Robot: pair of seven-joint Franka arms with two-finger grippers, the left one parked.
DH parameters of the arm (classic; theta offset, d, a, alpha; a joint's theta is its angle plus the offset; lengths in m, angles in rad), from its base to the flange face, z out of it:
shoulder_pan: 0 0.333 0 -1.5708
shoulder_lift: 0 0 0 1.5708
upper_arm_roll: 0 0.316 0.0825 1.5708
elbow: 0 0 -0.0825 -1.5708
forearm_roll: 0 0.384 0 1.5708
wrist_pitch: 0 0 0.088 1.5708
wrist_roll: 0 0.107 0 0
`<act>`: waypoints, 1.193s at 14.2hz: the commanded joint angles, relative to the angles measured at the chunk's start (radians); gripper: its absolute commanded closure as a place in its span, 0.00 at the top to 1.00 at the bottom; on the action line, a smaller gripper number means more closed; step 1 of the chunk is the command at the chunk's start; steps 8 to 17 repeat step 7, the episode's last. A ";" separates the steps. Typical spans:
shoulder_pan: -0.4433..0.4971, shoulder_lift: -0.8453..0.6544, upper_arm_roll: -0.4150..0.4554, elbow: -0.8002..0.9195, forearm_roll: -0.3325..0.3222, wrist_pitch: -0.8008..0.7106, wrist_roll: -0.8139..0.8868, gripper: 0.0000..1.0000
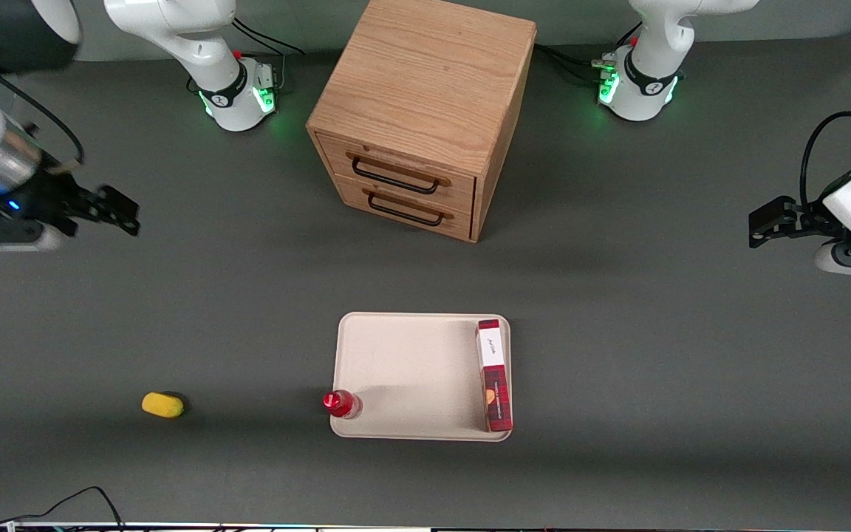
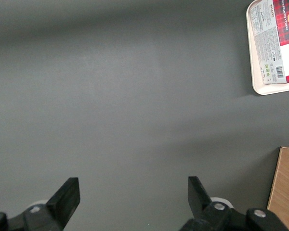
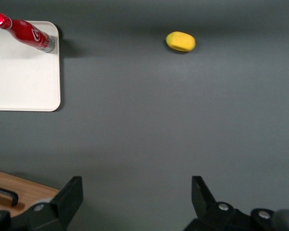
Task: Place coke bottle on tray
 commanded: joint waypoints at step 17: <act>-0.036 -0.029 0.001 0.042 0.029 -0.067 -0.031 1.00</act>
